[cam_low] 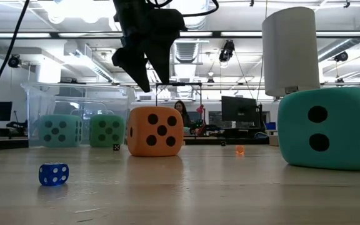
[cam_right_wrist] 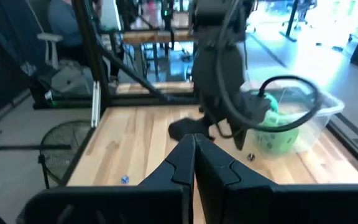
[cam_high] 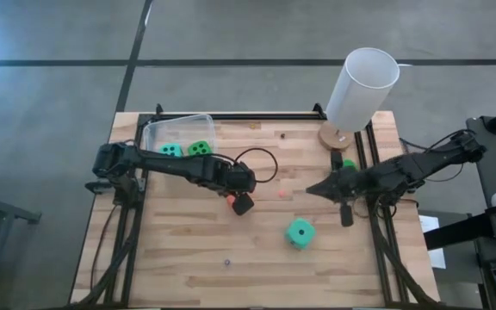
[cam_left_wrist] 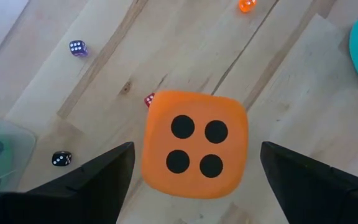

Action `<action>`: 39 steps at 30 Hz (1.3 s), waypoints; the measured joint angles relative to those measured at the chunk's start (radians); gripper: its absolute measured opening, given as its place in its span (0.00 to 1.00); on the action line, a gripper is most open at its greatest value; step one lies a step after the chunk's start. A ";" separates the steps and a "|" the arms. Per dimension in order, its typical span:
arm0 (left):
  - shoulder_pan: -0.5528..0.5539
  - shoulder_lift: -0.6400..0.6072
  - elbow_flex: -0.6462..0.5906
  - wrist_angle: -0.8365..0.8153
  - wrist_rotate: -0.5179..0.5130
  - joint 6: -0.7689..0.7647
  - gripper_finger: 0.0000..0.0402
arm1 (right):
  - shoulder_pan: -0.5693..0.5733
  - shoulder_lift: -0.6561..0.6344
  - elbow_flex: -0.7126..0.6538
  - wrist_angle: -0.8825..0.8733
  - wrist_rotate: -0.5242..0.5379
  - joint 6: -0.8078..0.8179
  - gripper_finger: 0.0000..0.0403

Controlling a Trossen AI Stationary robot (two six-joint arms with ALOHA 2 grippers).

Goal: Pick & Place Dice
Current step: Put the orange large dice into the transparent bin

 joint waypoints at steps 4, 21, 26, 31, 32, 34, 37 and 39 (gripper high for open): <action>0.000 0.000 0.000 0.000 0.000 0.000 0.89 | 0.000 -0.056 -0.039 0.002 0.000 0.004 0.02; 0.000 -0.001 0.000 0.000 0.000 0.000 0.87 | 0.000 -0.211 -0.301 0.300 0.000 0.027 0.02; 0.000 -0.001 0.000 0.000 0.000 0.000 0.89 | 0.000 -0.209 -0.293 0.300 0.000 0.030 0.02; 0.000 -0.001 0.000 0.000 0.000 0.000 0.89 | 0.000 -0.205 -0.293 0.298 0.000 0.031 0.02; 0.000 -0.001 0.000 0.000 0.000 0.000 0.89 | 0.000 -0.205 -0.293 0.297 0.001 0.030 0.02; 0.000 -0.001 0.000 0.000 0.000 0.000 0.89 | 0.000 -0.203 -0.293 0.298 0.001 0.031 0.02; 0.000 -0.001 0.000 0.000 0.000 0.000 0.88 | 0.000 -0.197 -0.293 0.298 0.001 0.030 0.02; 0.000 -0.001 0.000 0.000 0.000 0.000 0.87 | 0.000 -0.196 -0.293 0.298 0.001 0.030 0.02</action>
